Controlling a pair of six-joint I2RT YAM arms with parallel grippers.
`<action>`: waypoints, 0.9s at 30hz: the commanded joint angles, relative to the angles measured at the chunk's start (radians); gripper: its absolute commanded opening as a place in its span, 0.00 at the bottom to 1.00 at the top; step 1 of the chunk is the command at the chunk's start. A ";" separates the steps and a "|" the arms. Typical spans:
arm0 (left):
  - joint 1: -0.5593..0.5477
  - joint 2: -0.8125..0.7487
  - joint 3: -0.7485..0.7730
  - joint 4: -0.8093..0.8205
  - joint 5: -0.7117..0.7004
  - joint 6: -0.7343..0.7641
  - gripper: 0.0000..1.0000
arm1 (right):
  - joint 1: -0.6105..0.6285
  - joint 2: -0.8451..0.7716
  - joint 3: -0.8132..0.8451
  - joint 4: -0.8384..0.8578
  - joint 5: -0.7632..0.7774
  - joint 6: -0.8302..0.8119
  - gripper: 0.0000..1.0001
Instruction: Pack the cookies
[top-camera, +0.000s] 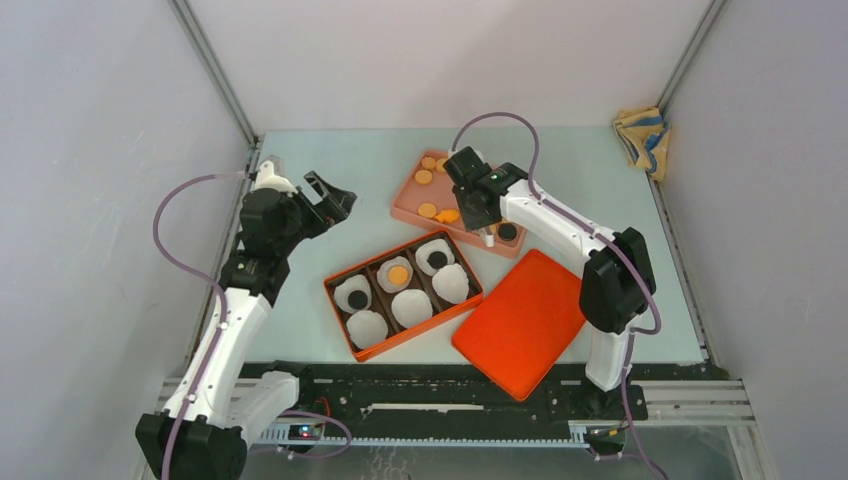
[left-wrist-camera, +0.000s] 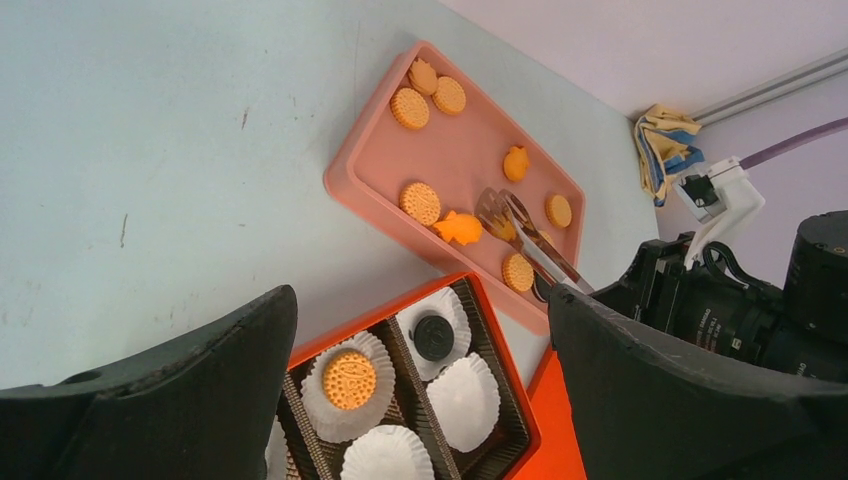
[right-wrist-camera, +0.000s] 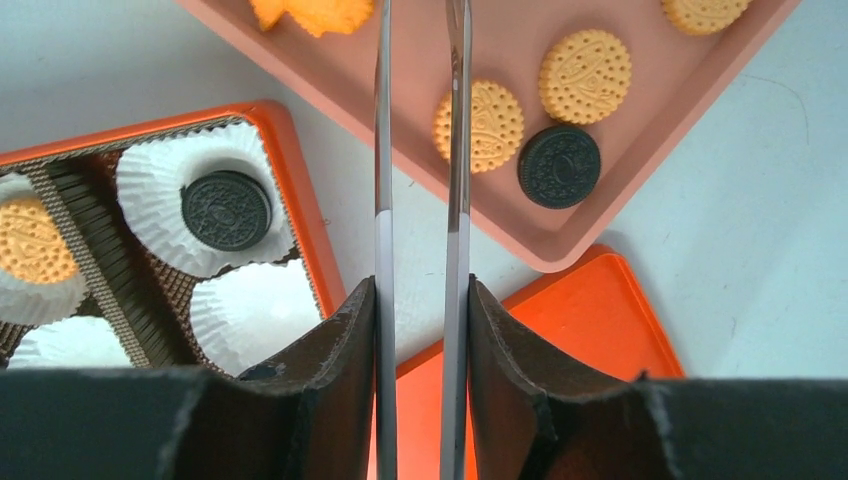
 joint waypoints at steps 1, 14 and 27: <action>0.007 0.001 0.022 0.040 0.031 -0.020 1.00 | -0.057 -0.046 0.046 0.008 0.042 0.011 0.40; 0.007 0.022 0.028 0.062 0.050 -0.029 1.00 | -0.169 -0.024 0.052 0.028 -0.009 0.030 0.50; 0.008 0.021 0.022 0.065 0.051 -0.024 1.00 | -0.203 0.039 0.144 0.021 -0.092 0.067 0.55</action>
